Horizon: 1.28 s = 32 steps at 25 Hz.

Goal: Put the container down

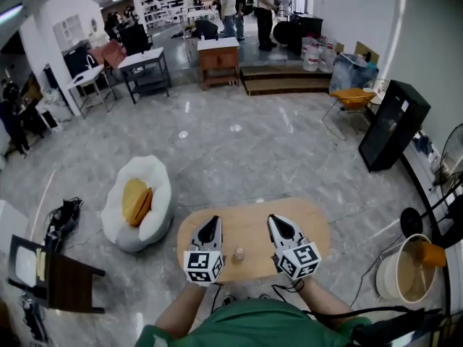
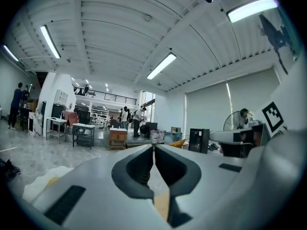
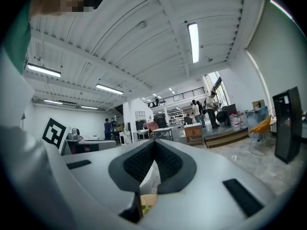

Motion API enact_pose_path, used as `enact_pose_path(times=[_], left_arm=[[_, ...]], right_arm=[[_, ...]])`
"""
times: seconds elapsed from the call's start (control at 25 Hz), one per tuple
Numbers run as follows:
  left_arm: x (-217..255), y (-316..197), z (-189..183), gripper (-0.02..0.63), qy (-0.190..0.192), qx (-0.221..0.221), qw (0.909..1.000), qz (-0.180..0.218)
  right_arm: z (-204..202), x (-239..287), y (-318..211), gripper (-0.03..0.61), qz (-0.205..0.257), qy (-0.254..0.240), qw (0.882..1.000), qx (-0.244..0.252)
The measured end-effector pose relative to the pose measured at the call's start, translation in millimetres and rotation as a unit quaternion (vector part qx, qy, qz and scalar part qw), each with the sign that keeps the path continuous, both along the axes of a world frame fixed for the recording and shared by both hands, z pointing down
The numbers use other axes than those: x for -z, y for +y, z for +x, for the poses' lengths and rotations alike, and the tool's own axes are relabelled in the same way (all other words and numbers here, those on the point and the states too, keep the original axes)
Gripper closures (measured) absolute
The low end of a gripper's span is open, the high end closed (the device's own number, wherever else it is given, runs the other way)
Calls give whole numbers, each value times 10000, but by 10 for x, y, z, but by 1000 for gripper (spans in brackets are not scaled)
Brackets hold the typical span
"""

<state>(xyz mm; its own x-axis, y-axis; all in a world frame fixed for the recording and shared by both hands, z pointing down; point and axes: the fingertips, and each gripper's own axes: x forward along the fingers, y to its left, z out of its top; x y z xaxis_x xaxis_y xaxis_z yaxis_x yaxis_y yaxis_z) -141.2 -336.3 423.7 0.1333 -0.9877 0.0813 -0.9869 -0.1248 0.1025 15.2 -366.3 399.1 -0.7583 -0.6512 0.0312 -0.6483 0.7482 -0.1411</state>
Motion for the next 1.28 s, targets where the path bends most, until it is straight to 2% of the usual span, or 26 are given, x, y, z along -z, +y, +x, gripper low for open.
enact_pose_path(times=[0.24, 0.52, 1.0, 1.28], left_arm=[[24, -30, 56, 584, -42, -89, 10000, 0], [-72, -90, 79, 584, -81, -107, 9998, -150], [-183, 17, 171, 584, -116, -190, 9993, -312], [-99, 64, 180, 584, -149, -202, 9994, -222]], right_arm=[[-104, 24, -2, 565, 35, -1, 9998, 204], [-133, -150, -109, 566, -418, -6, 9988, 262], [-150, -230, 55, 565, -378, 106, 9982, 449], [-142, -137, 105, 566, -200, 146, 9987, 442]])
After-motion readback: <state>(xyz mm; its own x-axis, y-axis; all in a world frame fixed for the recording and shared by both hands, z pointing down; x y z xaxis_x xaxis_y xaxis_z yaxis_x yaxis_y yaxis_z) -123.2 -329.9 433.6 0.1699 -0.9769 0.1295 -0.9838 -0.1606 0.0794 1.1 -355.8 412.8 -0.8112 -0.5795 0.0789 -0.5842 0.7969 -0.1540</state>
